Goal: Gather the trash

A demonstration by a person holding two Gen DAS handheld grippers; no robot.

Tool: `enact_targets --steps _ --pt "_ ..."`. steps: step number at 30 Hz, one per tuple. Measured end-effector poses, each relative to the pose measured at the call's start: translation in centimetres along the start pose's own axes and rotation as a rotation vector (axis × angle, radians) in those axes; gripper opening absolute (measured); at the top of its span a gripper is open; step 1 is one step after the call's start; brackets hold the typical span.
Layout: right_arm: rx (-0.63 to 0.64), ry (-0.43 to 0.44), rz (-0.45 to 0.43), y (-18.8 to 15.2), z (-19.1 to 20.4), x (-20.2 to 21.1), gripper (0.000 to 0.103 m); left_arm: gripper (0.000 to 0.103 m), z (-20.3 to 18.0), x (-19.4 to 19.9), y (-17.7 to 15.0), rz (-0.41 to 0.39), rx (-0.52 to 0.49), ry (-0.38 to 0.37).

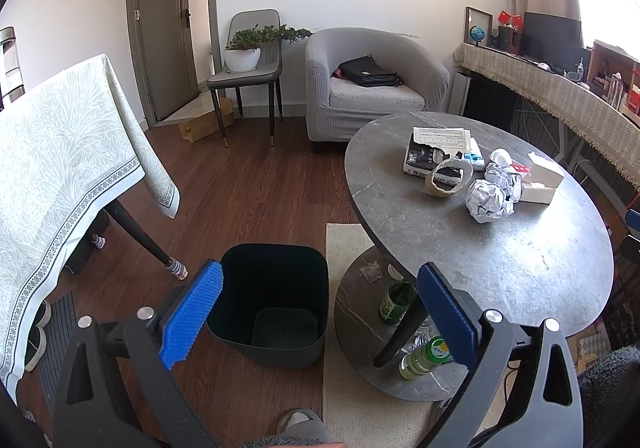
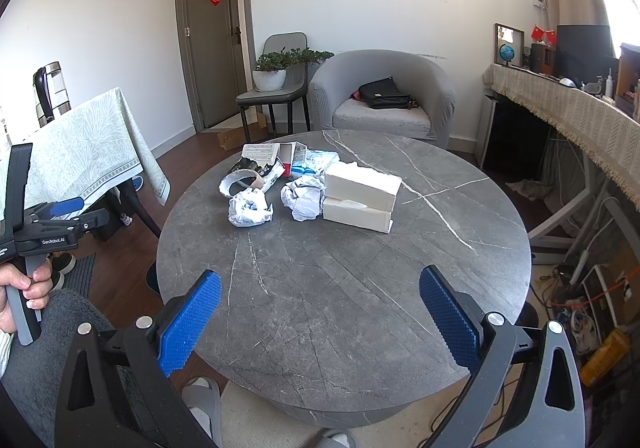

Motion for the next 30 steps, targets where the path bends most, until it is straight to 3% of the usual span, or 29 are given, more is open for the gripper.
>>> enact_targets --steps 30 --pt "0.002 -0.002 0.007 -0.13 -0.11 0.08 0.1 0.1 -0.06 -0.23 -0.1 0.001 -0.001 0.003"
Point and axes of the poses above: each gripper's, at about its wrist camera, not at the fingertips, and x roughly against the way its jaws point, z to its left, y to its top, the point moved 1 cm from there along -x, roughly the way its jaws point, and after that the axes turned 3 degrees about x, right-handed, at the moved point
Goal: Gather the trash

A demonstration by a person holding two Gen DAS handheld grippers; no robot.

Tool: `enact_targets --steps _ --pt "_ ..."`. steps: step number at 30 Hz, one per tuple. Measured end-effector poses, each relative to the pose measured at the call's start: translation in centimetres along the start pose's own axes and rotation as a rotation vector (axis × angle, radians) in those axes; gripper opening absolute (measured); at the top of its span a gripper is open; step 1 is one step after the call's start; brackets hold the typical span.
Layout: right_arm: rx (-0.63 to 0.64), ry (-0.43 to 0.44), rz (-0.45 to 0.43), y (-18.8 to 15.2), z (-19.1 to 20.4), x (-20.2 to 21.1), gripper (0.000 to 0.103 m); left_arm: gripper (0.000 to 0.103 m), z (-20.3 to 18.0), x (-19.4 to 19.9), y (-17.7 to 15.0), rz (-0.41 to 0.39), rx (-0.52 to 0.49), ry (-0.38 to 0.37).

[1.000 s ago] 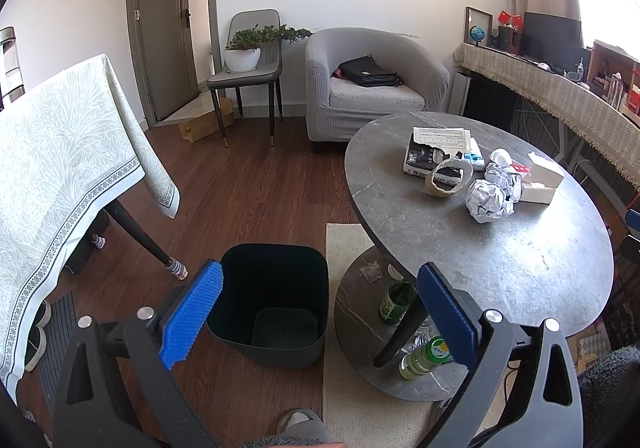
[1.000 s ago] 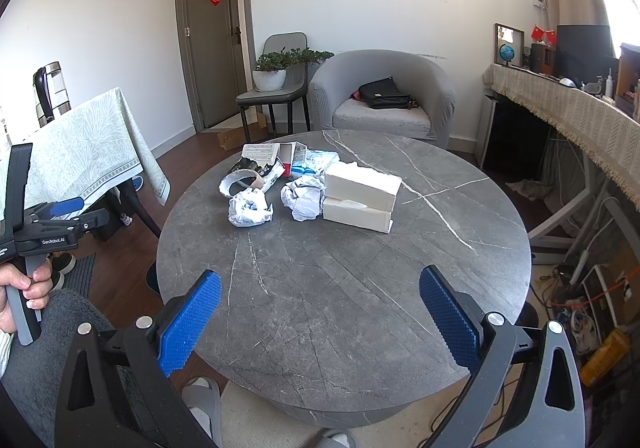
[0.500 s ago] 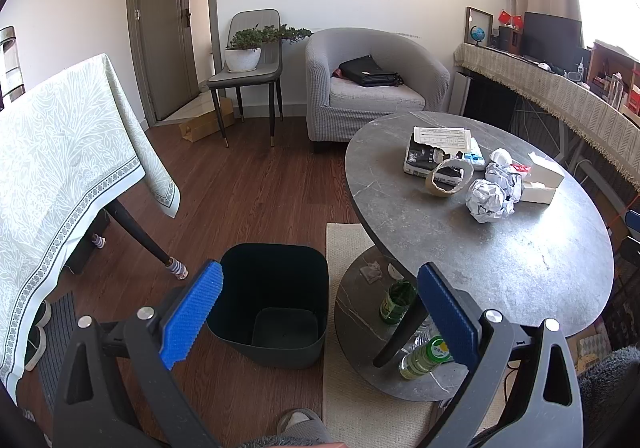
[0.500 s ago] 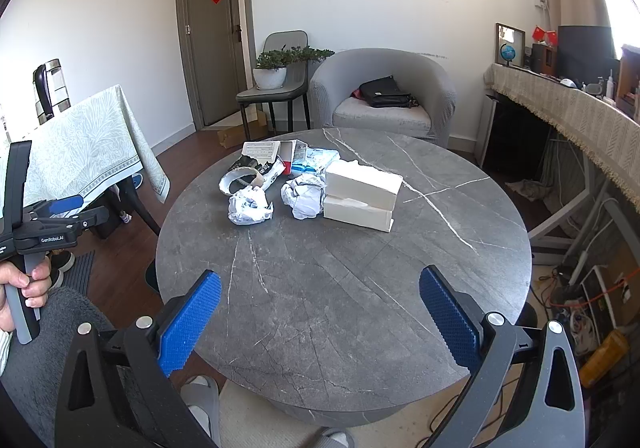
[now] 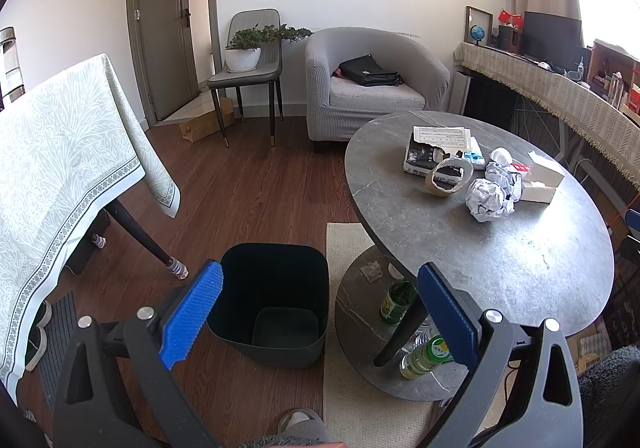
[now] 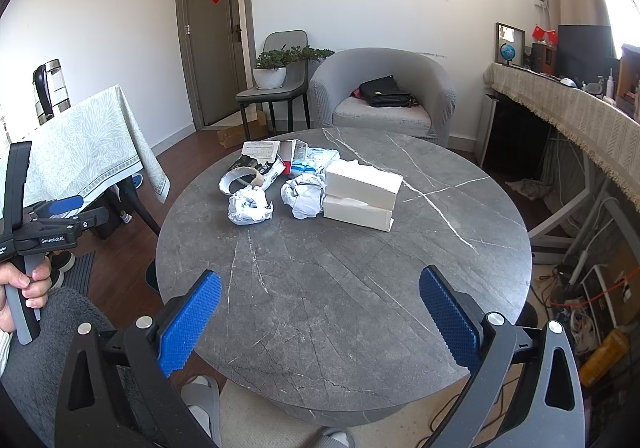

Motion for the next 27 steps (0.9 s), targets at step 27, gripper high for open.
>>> enact_targets --steps 27 --pt "-0.056 -0.038 -0.004 0.4 -1.2 1.1 0.1 0.099 -2.3 2.0 0.7 -0.062 -0.05 -0.115"
Point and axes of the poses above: each gripper's, at about its wrist camera, not at the fingertips, and x roughly against the way its jaws point, z to its left, y to its top, the point moved 1 cm from there along -x, roughly the way its jaws point, and after that the axes turned 3 degrees about x, right-handed, at the moved point
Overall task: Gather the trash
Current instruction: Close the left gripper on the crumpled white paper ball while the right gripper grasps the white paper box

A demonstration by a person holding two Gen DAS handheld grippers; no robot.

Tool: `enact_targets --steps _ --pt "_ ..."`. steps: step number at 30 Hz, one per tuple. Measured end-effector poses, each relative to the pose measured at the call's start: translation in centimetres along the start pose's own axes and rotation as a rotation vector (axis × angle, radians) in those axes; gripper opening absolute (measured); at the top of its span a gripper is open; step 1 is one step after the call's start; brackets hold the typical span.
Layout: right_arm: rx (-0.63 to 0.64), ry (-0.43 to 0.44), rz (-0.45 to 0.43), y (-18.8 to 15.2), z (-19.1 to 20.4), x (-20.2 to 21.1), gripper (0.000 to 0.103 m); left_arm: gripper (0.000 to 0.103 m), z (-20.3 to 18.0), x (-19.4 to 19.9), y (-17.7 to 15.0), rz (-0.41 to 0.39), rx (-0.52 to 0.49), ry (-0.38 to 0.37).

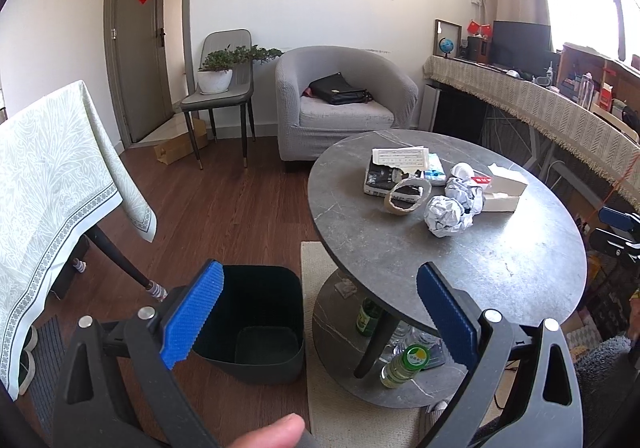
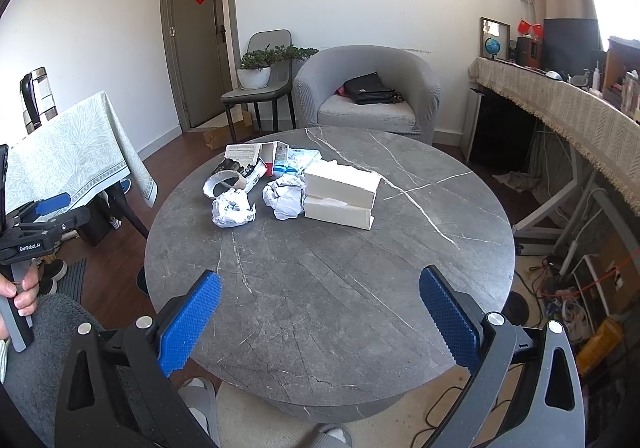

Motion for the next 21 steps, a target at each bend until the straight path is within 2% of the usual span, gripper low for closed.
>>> enact_targets --steps 7,9,11,15,17,21 --pt "0.003 0.01 0.024 0.4 0.3 -1.0 0.1 0.098 -2.3 -1.7 0.4 0.024 -0.01 -0.106" --pt "0.013 0.01 0.041 0.6 0.6 -1.5 0.1 0.094 -3.1 -2.6 0.5 0.037 -0.014 -0.137" --pt "0.017 0.0 0.049 0.8 0.7 -1.9 0.1 0.084 -4.0 -3.6 0.7 0.059 -0.018 -0.171" --pt "0.008 -0.026 0.052 1.4 0.5 -2.7 0.1 0.083 -5.8 -5.7 0.9 0.089 -0.034 -0.229" --pt "-0.001 -0.034 0.054 1.8 0.2 -3.1 0.1 0.077 -6.8 -6.9 1.0 0.112 -0.037 -0.259" --pt "-0.034 -0.03 0.063 2.5 -0.7 -4.1 0.1 0.074 -8.6 -9.2 1.0 0.151 -0.067 -0.275"
Point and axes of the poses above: each gripper's, at about its wrist camera, not at the fingertips, and x roughly against the way its jaws point, z to its left, y to its top, the point moved 1 cm from there along -x, roughly the way its jaws point, and after that the axes turned 3 degrees about x, right-handed, at the moved point
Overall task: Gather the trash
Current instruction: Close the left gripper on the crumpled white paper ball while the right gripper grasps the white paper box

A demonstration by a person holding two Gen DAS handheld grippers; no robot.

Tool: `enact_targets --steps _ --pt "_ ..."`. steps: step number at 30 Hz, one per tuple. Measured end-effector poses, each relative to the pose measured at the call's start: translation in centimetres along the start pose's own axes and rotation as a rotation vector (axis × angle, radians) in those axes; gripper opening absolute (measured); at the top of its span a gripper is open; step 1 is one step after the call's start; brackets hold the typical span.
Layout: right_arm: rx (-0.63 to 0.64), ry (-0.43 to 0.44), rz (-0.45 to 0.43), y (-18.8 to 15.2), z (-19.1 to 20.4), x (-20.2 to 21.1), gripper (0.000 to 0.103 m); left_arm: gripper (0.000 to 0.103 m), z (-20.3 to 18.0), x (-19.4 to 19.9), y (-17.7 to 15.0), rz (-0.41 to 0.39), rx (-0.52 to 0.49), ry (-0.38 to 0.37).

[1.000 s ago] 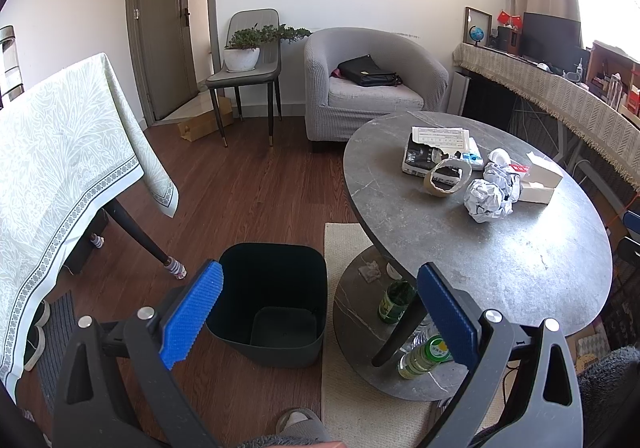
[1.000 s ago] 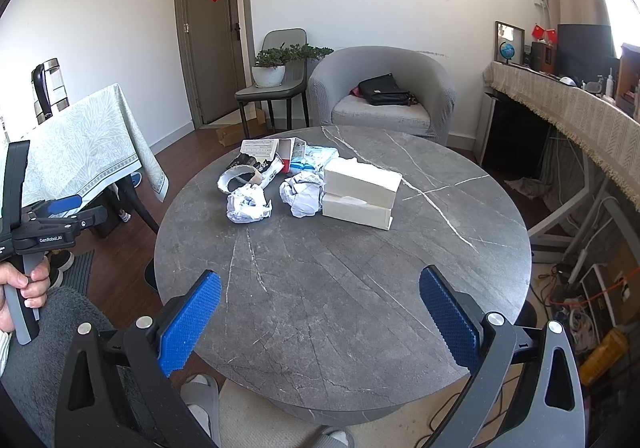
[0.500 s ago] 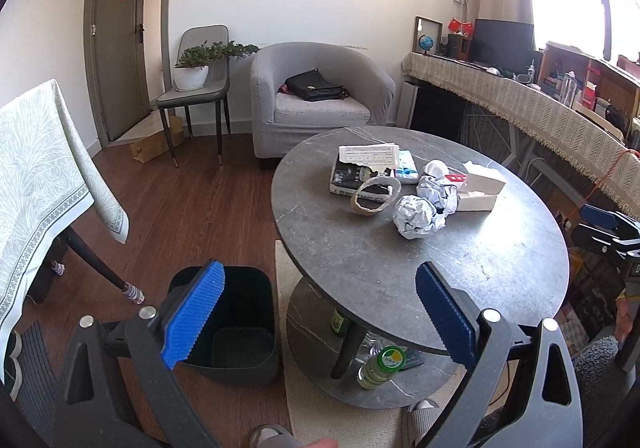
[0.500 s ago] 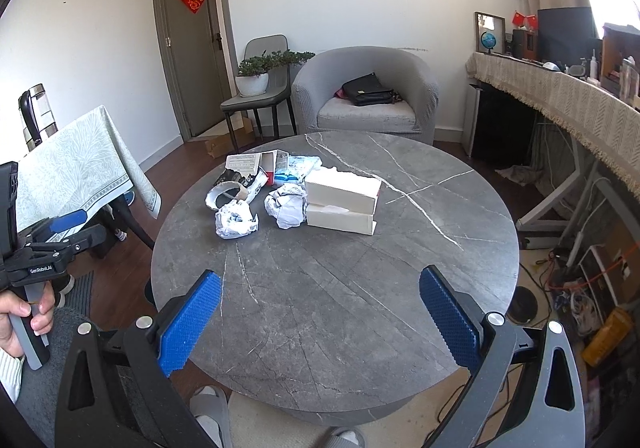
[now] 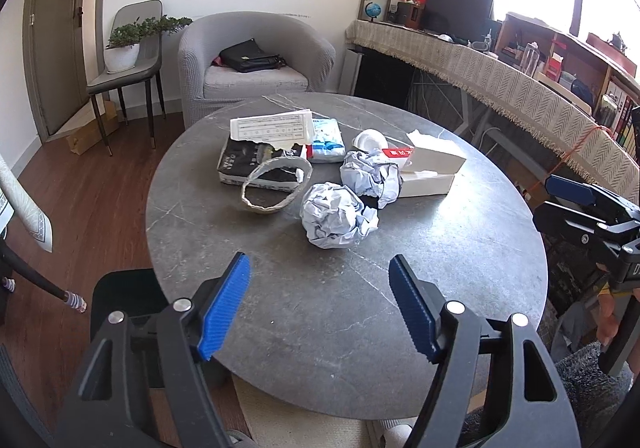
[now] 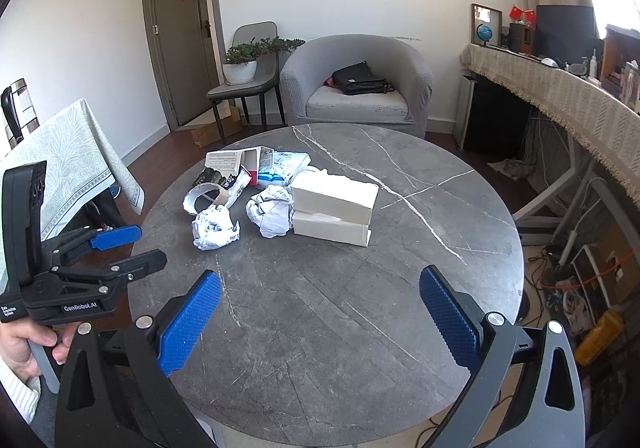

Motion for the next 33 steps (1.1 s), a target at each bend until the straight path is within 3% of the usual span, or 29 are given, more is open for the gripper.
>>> enact_targets --steps 14,20,33 --pt "-0.161 0.052 0.046 2.7 -2.6 -4.1 0.1 0.072 0.0 -4.6 2.8 0.081 0.056 -0.046" --pt "-0.184 0.059 0.047 4.3 -2.2 -6.0 0.1 0.056 0.1 -5.5 2.9 0.116 0.093 -0.118" --pt "-0.153 -0.126 0.072 4.9 -0.5 -9.9 0.1 0.051 1.1 -3.9 1.7 0.085 0.105 -0.184"
Point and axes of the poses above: each gripper's, at about its wrist camera, not at the fingertips, and x roughly against the way its jaws point, z to its left, y to its top, the point moved 1 cm from there along -x, roughly the way its jaws point, and after that the axes turned 3 degrees about x, right-handed, at the moved point
